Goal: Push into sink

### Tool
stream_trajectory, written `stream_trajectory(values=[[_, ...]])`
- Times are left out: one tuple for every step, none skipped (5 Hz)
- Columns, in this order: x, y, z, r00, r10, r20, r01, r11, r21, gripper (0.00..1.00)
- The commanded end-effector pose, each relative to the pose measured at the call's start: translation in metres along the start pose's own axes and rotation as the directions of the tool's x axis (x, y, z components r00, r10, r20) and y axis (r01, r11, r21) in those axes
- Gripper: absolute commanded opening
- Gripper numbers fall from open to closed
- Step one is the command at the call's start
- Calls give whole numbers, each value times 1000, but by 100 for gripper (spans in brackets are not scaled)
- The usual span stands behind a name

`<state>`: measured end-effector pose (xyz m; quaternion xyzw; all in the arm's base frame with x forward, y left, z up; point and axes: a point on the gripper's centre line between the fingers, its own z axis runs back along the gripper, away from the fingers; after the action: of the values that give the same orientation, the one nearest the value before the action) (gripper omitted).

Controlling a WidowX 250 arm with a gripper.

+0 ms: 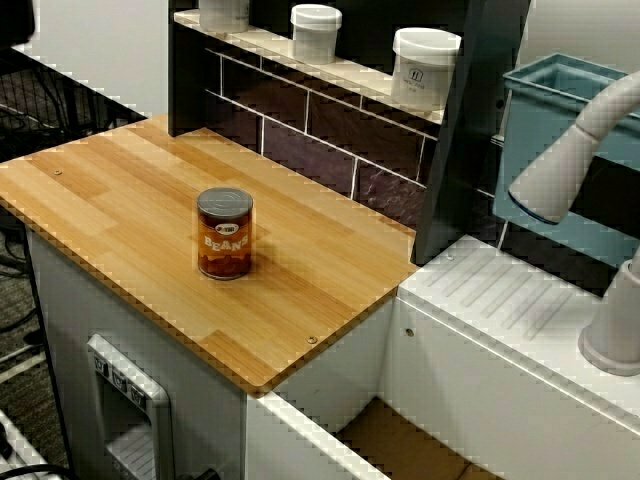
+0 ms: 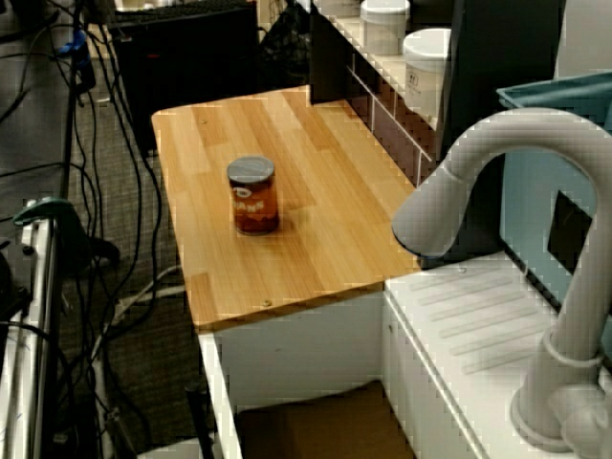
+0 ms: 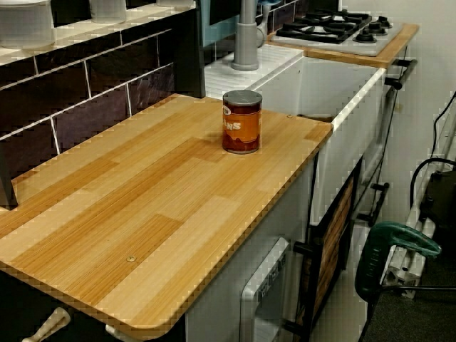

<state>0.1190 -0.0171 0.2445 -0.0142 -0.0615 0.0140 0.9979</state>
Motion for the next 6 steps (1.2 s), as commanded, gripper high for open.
stream_trajectory(values=[[0,0,0,1000,0,0,0,1000,0,100],[8,18,-3,1000,25,-14,-25,1000,-7,100],[26,49,-16,997,74,-29,-73,997,17,100],[50,86,-33,991,136,-9,-135,988,71,100],[94,133,-66,980,197,15,-196,961,196,100],[140,180,-88,973,230,-19,-218,940,261,100]])
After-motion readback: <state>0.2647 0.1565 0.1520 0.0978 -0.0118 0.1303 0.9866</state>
